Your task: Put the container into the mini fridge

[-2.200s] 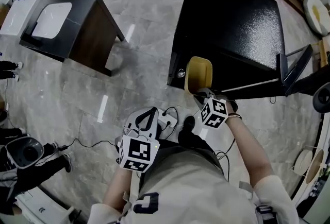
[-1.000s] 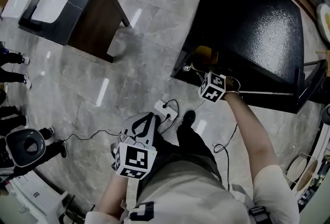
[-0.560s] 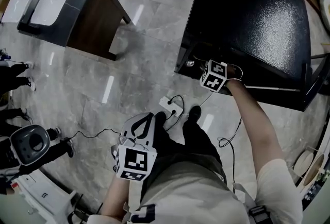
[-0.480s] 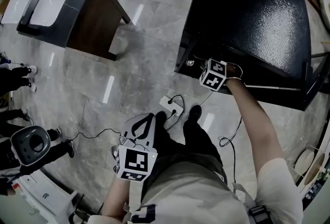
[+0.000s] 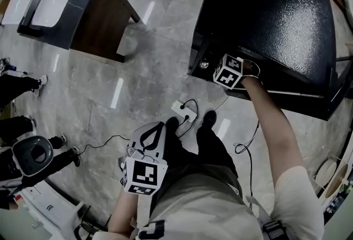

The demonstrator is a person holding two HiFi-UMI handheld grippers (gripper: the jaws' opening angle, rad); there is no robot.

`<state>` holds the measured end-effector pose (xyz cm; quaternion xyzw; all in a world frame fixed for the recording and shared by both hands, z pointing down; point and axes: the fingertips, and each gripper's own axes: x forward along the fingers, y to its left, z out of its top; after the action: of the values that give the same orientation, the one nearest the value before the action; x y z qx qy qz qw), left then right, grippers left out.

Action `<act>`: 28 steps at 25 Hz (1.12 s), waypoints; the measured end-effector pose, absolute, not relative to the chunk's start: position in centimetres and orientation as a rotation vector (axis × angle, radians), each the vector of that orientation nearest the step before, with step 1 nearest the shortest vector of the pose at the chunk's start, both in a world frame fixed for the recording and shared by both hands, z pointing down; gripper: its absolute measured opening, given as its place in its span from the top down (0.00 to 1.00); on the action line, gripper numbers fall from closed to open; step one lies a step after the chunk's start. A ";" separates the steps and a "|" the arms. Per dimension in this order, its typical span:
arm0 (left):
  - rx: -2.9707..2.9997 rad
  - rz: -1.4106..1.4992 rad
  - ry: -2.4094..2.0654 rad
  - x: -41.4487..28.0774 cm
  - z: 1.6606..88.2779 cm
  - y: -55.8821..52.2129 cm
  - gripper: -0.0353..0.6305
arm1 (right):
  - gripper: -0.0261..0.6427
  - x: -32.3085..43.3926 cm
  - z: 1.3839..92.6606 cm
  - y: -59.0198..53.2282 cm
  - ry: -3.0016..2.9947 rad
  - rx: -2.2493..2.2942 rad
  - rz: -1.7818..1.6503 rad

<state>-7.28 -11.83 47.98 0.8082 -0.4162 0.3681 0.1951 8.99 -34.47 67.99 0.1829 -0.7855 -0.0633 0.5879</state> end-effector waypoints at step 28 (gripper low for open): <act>2.239 1.037 -1.190 -8.8 48.2 -11.7 0.86 | 0.90 9.4 67.6 -37.7 -1.806 0.526 -0.212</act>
<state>-8.80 -11.65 48.19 0.8008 -0.4256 0.3710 0.1999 9.43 -37.74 67.63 0.2253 -0.7741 -0.0907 0.5846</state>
